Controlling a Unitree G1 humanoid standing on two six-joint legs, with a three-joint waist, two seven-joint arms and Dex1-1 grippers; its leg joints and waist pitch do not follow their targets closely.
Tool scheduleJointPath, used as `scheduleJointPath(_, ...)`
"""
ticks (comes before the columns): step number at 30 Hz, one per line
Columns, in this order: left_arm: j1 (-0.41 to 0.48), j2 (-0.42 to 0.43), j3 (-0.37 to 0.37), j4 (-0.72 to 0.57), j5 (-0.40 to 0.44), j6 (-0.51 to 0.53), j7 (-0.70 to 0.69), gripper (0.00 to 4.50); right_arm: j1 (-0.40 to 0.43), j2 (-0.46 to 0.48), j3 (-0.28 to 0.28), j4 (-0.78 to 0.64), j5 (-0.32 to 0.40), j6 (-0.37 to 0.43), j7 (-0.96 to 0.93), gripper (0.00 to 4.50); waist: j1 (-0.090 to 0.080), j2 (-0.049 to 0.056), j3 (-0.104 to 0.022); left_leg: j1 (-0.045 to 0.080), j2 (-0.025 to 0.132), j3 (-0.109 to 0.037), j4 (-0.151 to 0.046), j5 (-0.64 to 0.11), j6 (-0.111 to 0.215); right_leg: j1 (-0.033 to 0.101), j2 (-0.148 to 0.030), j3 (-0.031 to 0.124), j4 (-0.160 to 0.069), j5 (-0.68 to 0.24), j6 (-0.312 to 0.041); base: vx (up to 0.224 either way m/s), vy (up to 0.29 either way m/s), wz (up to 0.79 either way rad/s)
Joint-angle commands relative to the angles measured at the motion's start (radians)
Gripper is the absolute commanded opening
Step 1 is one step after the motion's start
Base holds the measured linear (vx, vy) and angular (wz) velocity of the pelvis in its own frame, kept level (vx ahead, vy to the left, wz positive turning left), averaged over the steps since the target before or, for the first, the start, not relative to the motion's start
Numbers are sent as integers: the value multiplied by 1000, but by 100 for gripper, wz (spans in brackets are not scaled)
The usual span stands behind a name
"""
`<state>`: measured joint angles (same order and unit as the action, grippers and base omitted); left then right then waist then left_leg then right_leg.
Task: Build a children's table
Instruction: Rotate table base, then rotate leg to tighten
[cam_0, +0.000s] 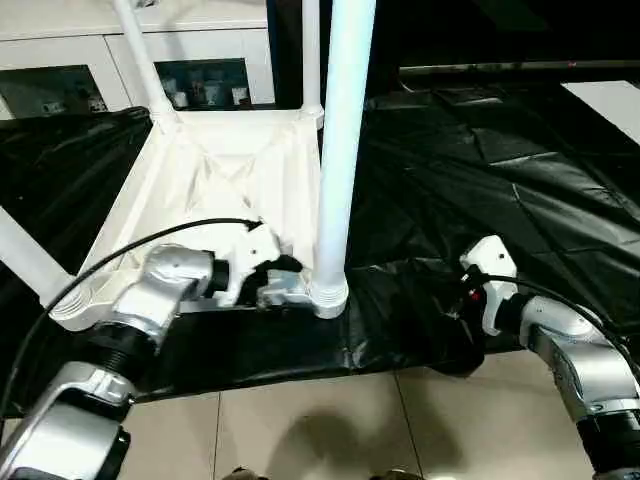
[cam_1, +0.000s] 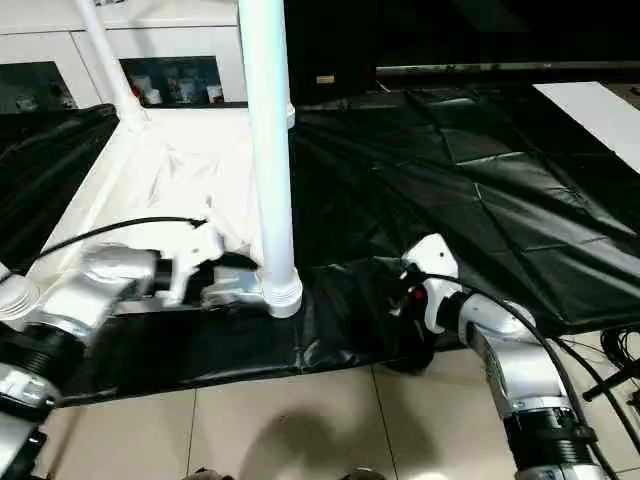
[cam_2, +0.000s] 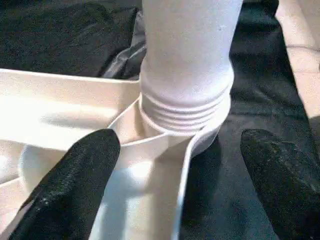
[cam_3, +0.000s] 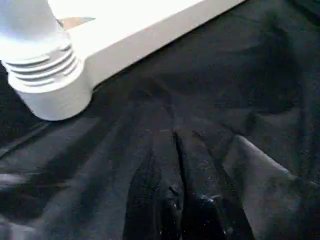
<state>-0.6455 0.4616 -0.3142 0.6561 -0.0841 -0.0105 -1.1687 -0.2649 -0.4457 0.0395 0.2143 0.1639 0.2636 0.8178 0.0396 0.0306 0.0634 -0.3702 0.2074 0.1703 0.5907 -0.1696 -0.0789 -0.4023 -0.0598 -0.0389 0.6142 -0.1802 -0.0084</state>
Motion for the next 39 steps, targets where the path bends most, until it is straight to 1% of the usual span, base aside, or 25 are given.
scheduleJointPath(1,-30,19,-9,9,23,-16,-6,400,12,-8,21,-39,-1,18,5,0,5,-4,-71,14,11,1,-65,-265,15,46,-57,34,-87,-298,-188,0,0,0)
scheduleJointPath(3,-35,43,-14,9,45,-8,-6,371,14,-4,34,-46,-11,22,-5,0,7,-6,-71,12,11,0,-66,-250,14,47,-58,34,-83,-274,-194,0,0,0)
scheduleJointPath(4,-35,47,-8,10,48,-3,-3,361,15,1,35,-56,-10,31,-6,0,7,-10,-72,10,10,1,-65,-242,14,49,-58,35,-81,-260,-196,0,0,0)
scheduleJointPath(5,-35,47,-2,12,47,-1,-2,358,16,5,35,-64,-9,38,-5,0,8,-9,-71,8,10,0,-65,-232,16,50,-58,35,-79,-249,-196,0,0,0)
scheduleJointPath(6,-35,47,-1,12,46,0,-2,340,16,6,35,-65,-9,39,-5,0,9,-8,-72,9,11,1,-64,-228,17,50,-59,35,-79,-244,-197,0,0,0)
scheduleJointPath(7,-36,46,8,17,38,9,-7,340,16,10,38,-72,-8,46,-2,0,10,-10,-74,8,10,2,-62,-216,19,51,-59,35,-77,-225,-203,0,0,0)
scheduleJointPath(8,-37,47,11,23,36,9,-13,326,15,11,42,-74,-8,48,1,0,10,-10,-74,8,10,2,-62,-216,19,51,-59,35,-77,-225,-203,0,0,0)
scheduleJointPath(9,-38,48,13,31,34,12,-25,319,14,11,48,-77,-6,50,3,0,12,-11,-76,6,10,3,-61,-193,25,52,-58,35,-73,-182,-214,0,0,0)
scheduleJointPath(10,-40,49,14,36,33,12,-33,315,14,10,52,-79,-5,52,4,0,13,-10,-76,7,11,3,-61,-190,26,52,-59,35,-72,-176,-216,0,0,0)
scheduleJointPath(12,-42,53,13,44,34,18,-50,302,11,7,62,-81,-4,54,7,0,15,-12,-74,8,12,3,-62,-199,26,52,-61,35,-73,-190,-218,0,0,0)
scheduleJointPath(14,-43,59,9,46,37,22,-60,276,8,6,68,-80,-5,54,9,0,17,-11,-73,9,12,4,-62,-207,23,50,-61,36,-76,-210,-214,0,0,0)
scheduleJointPath(15,-42,62,8,48,38,27,-64,276,6,6,70,-79,-7,55,10,0,18,-11,-73,10,13,4,-62,-210,21,50,-62,36,-76,-218,-211,0,0,0)
scheduleJointPath(17,-42,71,3,56,52,23,-70,252,4,4,76,-76,-12,55,15,0,20,-10,-72,10,12,4,-63,-217,17,49,-62,36,-76,-231,-205,0,0,0)
scheduleJointPath(19,-42,72,4,57,53,24,-69,232,4,4,77,-76,-13,55,15,0,20,-13,-72,10,12,3,-63,-219,15,49,-62,36,-77,-234,-201,0,0,0)
scheduleJointPath(21,-42,70,10,59,55,28,-69,224,4,3,79,-75,-13,57,15,0,21,-11,-72,10,13,3,-64,-215,14,49,-62,36,-76,-233,-201,0,0,0)
scheduleJointPath(22,-42,69,11,60,55,28,-69,206,4,3,79,-75,-12,57,15,0,21,-13,-73,10,13,3,-63,-212,14,50,-62,36,-76,-227,-202,0,0,0)
scheduleJointPath(24,-43,67,11,71,63,23,-66,188,4,2,86,-75,-10,57,20,0,22,-11,-73,9,12,3,-62,-203,17,50,-62,36,-74,-210,-206,0,0,0)
scheduleJointPath(26,-44,67,9,77,68,22,-65,182,4,2,89,-76,-9,59,21,0,22,-10,-74,9,12,3,-62,-201,18,51,-61,36,-73,-204,-207,0,0,0)
scheduleJointPath(28,-45,65,5,88,77,14,-59,150,3,4,92,-77,-9,61,21,0,22,-11,-74,9,12,3,-62,-198,19,52,-61,36,-73,-196,-208,0,0,0)
scheduleJointPath(29,-46,64,4,91,79,13,-57,150,2,5,92,-77,-10,61,21,0,23,-11,-74,9,11,3,-61,-199,18,52,-62,36,-73,-200,-208,0,0,0)
scheduleJointPath(30,-45,64,3,92,80,11,-57,135,3,6,92,-78,-10,62,21,0,23,-10,-74,9,12,3,-62,-202,18,51,-62,36,-74,-202,-209,0,0,0)
scheduleJointPath(32,-44,63,0,94,81,11,-59,127,3,5,92,-77,-11,61,22,0,22,-10,-73,10,12,3,-62,-208,16,51,-62,36,-75,-210,-209,0,0,0)
scheduleJointPath(33,-44,63,-3,97,86,6,-58,105,3,4,92,-76,-11,60,22,0,22,-11,-74,10,12,3,-62,-211,16,51,-62,36,-76,-217,-207,0,0,0)
scheduleJointPath(37,-46,58,-5,102,93,3,-59,86,0,-1,93,-72,-10,59,22,0,22,-11,-72,11,13,2,-63,-218,13,50,-63,36,-77,-236,-202,0,0,0)
scheduleJointPath(39,-48,51,2,108,90,3,-59,67,-1,-2,92,-70,-11,59,22,0,23,-15,-72,12,12,4,-62,-220,14,49,-63,36,-79,-253,-199,0,0,0)
